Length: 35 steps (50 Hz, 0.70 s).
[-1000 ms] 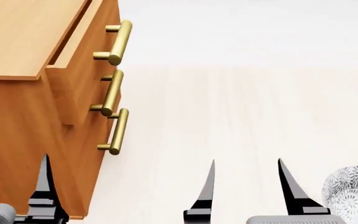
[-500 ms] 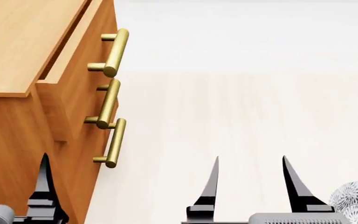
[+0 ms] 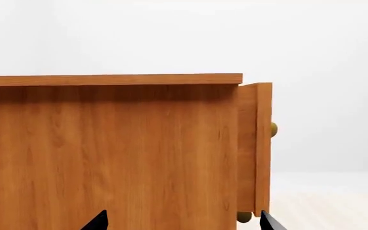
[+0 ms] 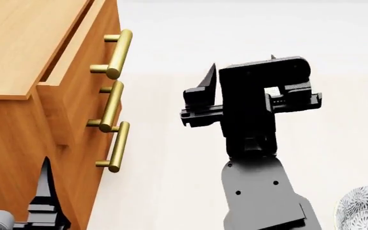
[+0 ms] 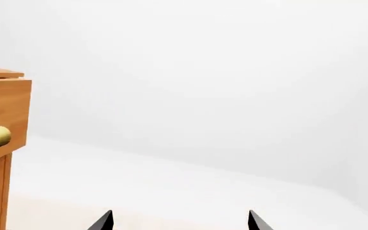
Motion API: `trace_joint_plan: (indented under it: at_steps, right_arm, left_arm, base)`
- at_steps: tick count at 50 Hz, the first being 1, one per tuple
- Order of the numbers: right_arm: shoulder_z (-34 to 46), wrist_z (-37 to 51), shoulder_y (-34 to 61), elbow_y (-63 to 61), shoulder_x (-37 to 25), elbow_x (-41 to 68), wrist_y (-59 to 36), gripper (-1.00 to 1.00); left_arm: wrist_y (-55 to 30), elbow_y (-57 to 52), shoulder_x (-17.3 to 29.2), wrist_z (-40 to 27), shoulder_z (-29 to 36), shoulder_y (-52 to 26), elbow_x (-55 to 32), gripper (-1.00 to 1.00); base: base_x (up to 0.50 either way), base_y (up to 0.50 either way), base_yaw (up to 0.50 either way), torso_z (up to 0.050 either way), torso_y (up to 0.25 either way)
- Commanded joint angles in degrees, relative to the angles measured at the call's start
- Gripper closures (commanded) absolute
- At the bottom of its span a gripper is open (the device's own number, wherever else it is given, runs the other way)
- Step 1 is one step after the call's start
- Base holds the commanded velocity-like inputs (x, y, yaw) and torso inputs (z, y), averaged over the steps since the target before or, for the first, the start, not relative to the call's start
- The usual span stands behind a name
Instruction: Close the top drawer of the cabinet and put the bowl on top of it.
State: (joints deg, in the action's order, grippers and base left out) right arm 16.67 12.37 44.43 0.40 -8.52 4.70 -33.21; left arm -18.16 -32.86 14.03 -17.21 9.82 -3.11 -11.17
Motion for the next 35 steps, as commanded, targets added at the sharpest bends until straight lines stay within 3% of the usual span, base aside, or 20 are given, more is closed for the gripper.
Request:
trace_joint_plan:
  at_steps: [1,18,29,35]
  right_arm:
    - [4.0,-1.0,16.4,17.1,2.5,-2.0,-3.0,-1.00]
    - [8.7,0.5,28.6,44.9,8.3,-0.7,11.7,-1.00]
    - [27.8,7.7,31.9,53.5,8.4,19.2,20.4,-1.00]
    - [31.6,9.3,29.9,51.0,8.4,22.7,21.2,-1.00]
  left_arm:
    - [-0.5,-0.6,0.4,-0.5,0.5,-0.2,-0.2,-1.00]
    - [-0.7,-1.1,1.1,-1.2,1.1,0.0,0.0,-1.00]
    - [-0.2,-0.3,1.3,-1.3,1.5,-0.2,0.0,-1.00]
    - [-0.2,-0.3,1.5,-1.4,1.6,-0.2,-0.2,-1.00]
  base:
    - [0.00,0.00,0.00,0.000,0.000]
    - [0.00,0.00,0.00,0.000,0.000]
    - [0.00,0.00,0.00,0.000,0.000]
    - [0.00,0.00,0.00,0.000,0.000]
